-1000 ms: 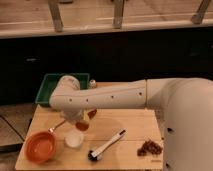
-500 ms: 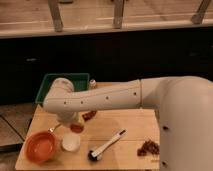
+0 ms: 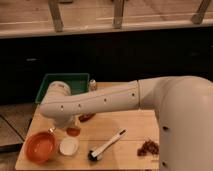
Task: Place apple in paper cup
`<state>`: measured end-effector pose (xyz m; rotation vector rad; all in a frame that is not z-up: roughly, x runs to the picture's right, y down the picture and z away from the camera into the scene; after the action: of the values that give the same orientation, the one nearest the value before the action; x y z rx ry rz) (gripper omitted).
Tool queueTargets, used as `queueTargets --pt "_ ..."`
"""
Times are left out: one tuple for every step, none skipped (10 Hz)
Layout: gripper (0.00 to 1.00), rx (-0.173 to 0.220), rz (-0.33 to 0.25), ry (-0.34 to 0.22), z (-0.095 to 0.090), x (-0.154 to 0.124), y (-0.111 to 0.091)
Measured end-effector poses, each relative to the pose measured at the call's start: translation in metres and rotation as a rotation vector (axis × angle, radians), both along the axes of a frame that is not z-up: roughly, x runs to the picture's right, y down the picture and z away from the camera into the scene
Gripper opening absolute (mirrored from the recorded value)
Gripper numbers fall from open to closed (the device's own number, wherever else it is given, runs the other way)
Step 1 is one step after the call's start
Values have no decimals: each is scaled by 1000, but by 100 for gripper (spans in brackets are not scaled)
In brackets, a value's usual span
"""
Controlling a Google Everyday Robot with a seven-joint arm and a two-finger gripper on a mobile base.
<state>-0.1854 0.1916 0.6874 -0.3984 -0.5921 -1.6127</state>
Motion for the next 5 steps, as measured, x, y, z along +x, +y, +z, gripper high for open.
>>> queueTargets --pt "8 -1 -3 -9 -1 -2 2" --pt "8 -3 -9 -20 -4 -3 6" --pt "8 -8 -13 -33 -7 -6 11" --pt "8 -8 -17 -42 -9 -9 13" --pt "8 -10 -23 -51 -11 -12 15"
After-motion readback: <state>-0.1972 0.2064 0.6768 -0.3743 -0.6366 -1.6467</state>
